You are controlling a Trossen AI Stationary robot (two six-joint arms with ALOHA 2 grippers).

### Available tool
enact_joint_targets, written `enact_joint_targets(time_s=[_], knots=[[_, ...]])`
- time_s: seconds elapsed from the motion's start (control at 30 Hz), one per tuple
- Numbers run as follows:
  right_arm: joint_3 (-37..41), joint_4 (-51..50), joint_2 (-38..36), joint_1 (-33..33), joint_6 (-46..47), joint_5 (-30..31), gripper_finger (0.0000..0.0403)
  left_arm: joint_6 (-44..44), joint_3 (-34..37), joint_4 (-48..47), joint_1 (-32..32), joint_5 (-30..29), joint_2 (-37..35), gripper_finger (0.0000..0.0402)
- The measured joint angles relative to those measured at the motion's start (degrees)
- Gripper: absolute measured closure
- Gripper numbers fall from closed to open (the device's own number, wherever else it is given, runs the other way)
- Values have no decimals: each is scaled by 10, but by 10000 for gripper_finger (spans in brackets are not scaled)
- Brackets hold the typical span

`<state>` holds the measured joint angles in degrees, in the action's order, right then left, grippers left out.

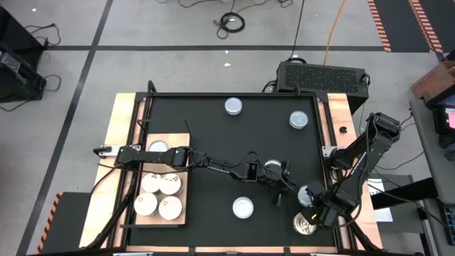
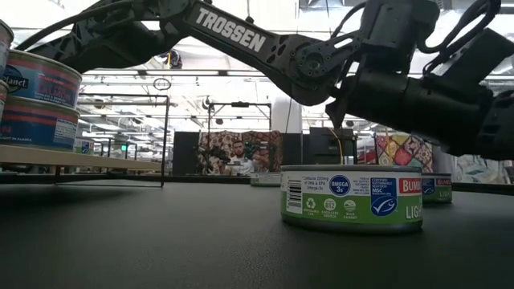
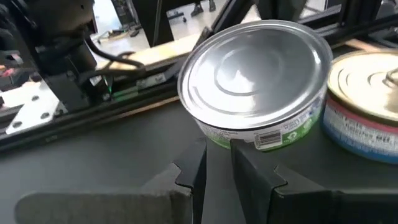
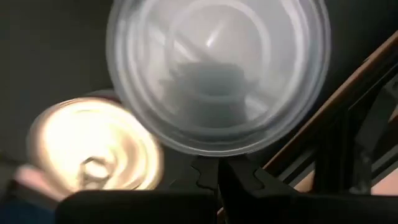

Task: Stack canned seafood by type on shelf
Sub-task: Remove the green tuna can from the top of the blue tuna can

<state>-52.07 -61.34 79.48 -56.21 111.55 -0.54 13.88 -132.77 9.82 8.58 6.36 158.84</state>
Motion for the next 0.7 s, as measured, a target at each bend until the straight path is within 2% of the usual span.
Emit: enact_joint_targets(time_s=[0.2, 0.7], knots=[[36, 18, 0, 11, -12, -22, 403, 0, 0, -21, 0, -7, 0, 320], [37, 66, 0, 12, -13, -79, 403, 0, -2, -45, -5, -5, 0, 320]])
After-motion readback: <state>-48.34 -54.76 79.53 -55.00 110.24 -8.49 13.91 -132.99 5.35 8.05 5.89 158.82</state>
